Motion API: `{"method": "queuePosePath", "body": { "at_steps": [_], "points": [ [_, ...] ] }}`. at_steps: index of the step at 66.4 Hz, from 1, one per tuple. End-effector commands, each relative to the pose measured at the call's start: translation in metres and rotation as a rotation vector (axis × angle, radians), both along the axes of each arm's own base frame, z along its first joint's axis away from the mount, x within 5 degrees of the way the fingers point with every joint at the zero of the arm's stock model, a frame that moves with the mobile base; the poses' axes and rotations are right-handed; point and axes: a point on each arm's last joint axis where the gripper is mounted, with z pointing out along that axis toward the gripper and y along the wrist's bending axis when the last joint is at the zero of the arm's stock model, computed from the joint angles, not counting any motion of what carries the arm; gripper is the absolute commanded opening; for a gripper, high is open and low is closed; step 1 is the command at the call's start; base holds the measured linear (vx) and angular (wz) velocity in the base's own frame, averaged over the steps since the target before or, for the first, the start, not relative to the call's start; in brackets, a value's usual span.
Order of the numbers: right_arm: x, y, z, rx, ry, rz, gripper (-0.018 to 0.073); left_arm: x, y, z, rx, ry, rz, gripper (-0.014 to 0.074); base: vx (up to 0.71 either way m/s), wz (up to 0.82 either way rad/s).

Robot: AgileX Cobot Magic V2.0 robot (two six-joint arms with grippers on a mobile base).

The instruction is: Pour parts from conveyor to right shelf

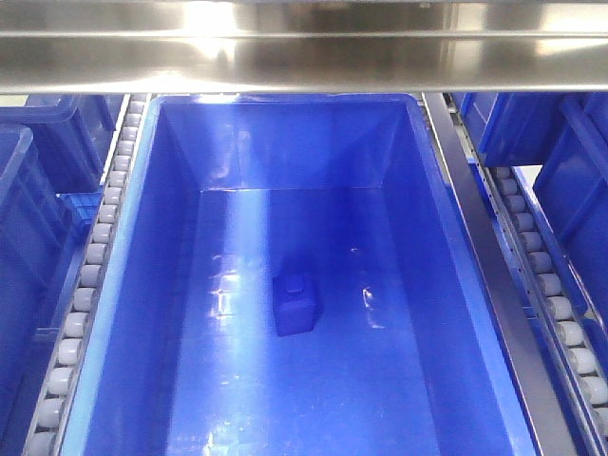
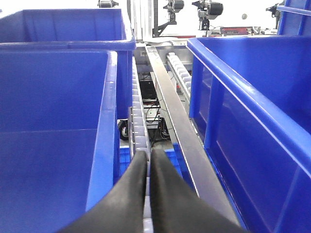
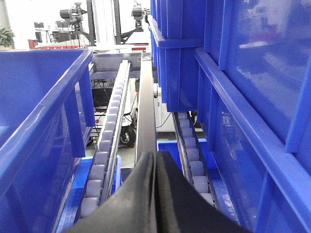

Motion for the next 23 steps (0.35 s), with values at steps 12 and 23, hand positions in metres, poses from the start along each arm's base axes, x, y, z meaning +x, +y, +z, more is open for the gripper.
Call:
{"method": "queuePosePath", "body": {
  "at_steps": [12,23],
  "points": [
    [-0.0006,0.0004,0.0047,-0.014,-0.081,0.004,-0.0009,-0.0021,-0.0004,0.0144,-0.019,-0.110,-0.008,-0.0006,0.00,0.00],
    [-0.0006,0.0004,0.0047,-0.014,-0.081,0.004,-0.0009,-0.0021,-0.0004,0.0144,-0.019,-0.110,-0.008,-0.0006,0.00,0.00]
  ]
}}
